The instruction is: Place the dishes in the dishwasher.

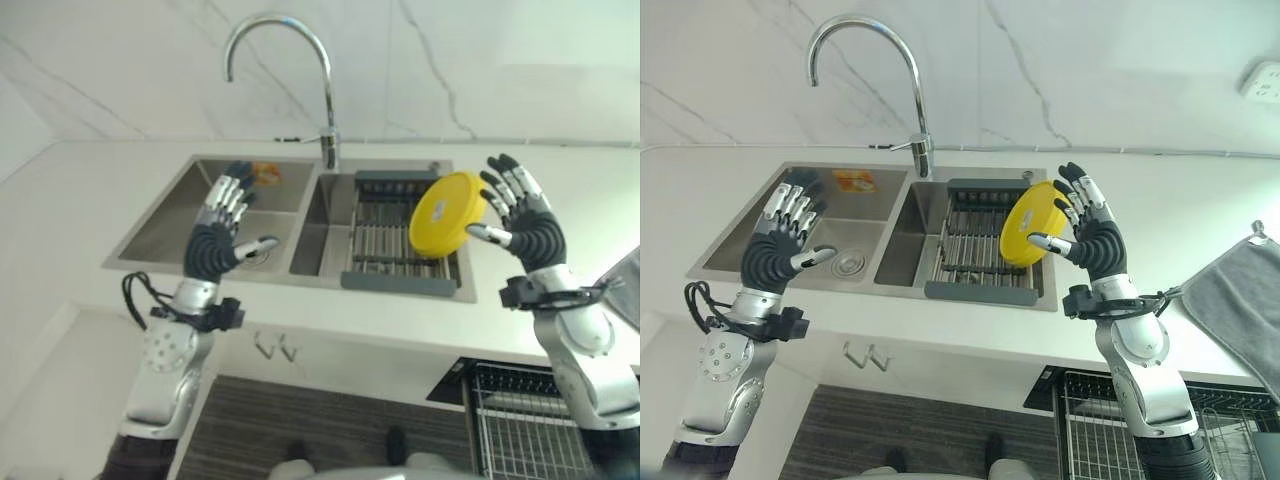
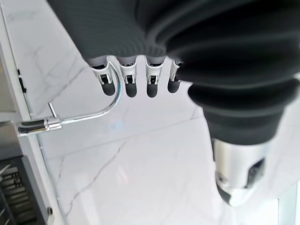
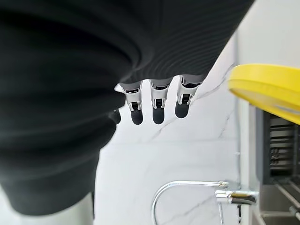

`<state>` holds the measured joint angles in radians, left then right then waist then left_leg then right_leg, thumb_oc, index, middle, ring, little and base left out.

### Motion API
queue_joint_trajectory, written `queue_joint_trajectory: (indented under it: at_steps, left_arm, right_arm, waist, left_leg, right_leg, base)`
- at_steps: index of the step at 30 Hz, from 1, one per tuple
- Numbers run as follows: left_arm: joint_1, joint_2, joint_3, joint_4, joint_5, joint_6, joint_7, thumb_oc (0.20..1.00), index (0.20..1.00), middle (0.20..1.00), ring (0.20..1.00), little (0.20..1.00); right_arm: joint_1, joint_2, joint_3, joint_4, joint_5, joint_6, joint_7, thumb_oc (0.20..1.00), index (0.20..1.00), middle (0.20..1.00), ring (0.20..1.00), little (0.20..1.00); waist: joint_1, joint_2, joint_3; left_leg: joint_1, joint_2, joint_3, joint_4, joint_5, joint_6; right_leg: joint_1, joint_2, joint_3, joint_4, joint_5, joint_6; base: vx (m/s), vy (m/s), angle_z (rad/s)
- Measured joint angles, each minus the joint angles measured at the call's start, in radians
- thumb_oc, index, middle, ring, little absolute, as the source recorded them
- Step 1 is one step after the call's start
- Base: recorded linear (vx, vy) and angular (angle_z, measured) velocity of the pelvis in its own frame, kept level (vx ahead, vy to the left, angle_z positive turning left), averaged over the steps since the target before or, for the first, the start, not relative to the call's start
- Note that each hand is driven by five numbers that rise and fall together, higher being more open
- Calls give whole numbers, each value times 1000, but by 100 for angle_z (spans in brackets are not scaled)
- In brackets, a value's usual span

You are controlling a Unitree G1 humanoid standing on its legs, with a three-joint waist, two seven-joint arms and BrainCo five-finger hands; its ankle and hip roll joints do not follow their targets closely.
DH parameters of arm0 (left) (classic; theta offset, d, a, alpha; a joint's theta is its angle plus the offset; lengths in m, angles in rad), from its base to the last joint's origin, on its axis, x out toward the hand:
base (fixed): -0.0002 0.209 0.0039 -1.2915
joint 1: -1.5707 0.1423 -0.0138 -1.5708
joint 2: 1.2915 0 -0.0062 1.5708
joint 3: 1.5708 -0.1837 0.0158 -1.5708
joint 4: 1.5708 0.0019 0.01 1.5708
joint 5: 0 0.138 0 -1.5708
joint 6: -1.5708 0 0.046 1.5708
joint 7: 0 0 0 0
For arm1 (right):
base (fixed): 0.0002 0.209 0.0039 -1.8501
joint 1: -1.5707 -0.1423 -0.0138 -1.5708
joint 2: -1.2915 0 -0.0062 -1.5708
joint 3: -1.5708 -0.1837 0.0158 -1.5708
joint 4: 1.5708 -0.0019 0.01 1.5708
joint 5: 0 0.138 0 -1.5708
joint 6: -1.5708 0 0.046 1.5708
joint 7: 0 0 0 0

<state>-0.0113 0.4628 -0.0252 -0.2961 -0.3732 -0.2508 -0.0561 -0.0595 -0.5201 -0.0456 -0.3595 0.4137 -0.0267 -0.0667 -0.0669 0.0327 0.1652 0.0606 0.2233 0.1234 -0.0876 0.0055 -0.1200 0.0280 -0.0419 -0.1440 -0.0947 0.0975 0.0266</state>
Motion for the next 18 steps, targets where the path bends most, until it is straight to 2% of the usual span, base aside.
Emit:
queue_joint_trajectory:
  at_steps: [1, 2, 3, 5, 7, 11, 18]
  left_arm:
    - [-1, 0, -13, 6, 0, -1, 4, 1000, 1000, 1000, 1000, 1000]
    - [-10, -1, -21, 7, 0, -4, 4, 1000, 1000, 1000, 1000, 1000]
    - [-16, 0, -19, 7, 0, -7, 8, 1000, 1000, 1000, 1000, 1000]
    - [-38, 16, -10, 1, 1, -7, 15, 1000, 1000, 1000, 1000, 1000]
    - [-40, 34, 1, -1, 0, -6, 17, 1000, 1000, 1000, 1000, 1000]
    - [-41, 47, 2, -1, 1, 19, 23, 1000, 1000, 1000, 1000, 1000]
    - [-40, 47, 2, 0, 1, 36, 23, 1000, 1000, 1000, 1000, 1000]
  right_arm:
    - [-1, -11, -11, -1, 1, -3, -18, 1000, 1000, 1000, 1000, 1000]
    - [0, -22, -36, 1, 1, -6, -42, 1000, 1000, 1000, 1000, 1000]
    - [1, -19, -45, 2, 2, -5, -58, 1000, 1000, 1000, 1000, 1000]
    - [1, 3, -44, 1, 23, -6, -73, 1000, 1000, 1000, 1000, 1000]
    - [1, 48, -41, 5, 40, -6, -91, 1000, 1000, 1000, 1000, 1000]
    - [-16, 41, -46, 74, 60, -5, -146, 1000, 1000, 1000, 1000, 1000]
    - [-54, 42, -48, 208, 111, 0, -191, 1000, 1000, 1000, 1000, 1000]
  waist:
    - [-11, 10, -1]
    - [-25, 30, 2]
    - [-24, 17, 5]
    - [-26, -38, -1]
    - [-23, -70, -17]
    - [-5, -97, -18]
    - [4, -101, -18]
  left_leg:
    - [16, -3, 2, 1, -1, 1]
    - [29, -15, 20, -7, 38, -13]
    - [32, -42, 31, -7, 52, -9]
    - [47, -109, 53, -7, 36, 25]
    - [60, -136, 57, -1, 33, 41]
    - [81, -136, 75, 0, 22, 48]
    - [88, -115, 82, -1, 21, 41]
  right_leg:
    - [-1, -12, 2, 0, 9, 13]
    - [0, -28, 2, 0, 23, 38]
    - [-1, -56, 7, 0, 27, 52]
    - [1, -118, 24, 1, 32, 83]
    - [11, -144, 26, 6, 55, 111]
    - [24, -142, 23, 6, 56, 112]
    - [22, -121, 24, 5, 50, 109]
  base:
    - [45, 252, -4]
    - [60, 233, -16]
    - [79, 222, -10]
    - [59, 171, -12]
    - [22, 98, -7]
    - [7, 52, -8]
    - [4, 0, -7]
